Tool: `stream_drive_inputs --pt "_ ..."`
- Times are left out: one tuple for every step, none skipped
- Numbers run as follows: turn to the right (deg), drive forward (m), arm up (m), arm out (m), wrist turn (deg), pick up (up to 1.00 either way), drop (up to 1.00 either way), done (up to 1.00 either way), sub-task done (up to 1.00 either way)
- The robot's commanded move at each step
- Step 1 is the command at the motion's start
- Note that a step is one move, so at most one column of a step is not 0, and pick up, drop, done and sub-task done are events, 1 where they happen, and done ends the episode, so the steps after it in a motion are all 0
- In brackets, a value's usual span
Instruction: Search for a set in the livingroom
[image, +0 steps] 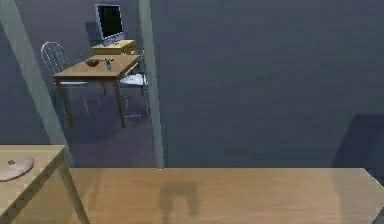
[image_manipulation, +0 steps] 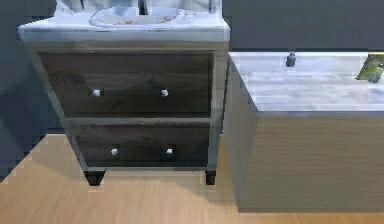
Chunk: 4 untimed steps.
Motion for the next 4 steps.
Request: stream_drive_inputs --pt "0.0 0.9 0.0 0.0 0.0 0.0 0.0 0.0 0.0" --pt "-45.0 0.0 0.0 0.0 0.0 0.0 0.0 0.0 0.0" --pt "-6.0 0.0 0.0 0.0 0.0 0.0 0.0 0.0 0.0" --pt "0.0 0.75 0.0 0.0 0.0 0.0 0.0 0.0 0.0"
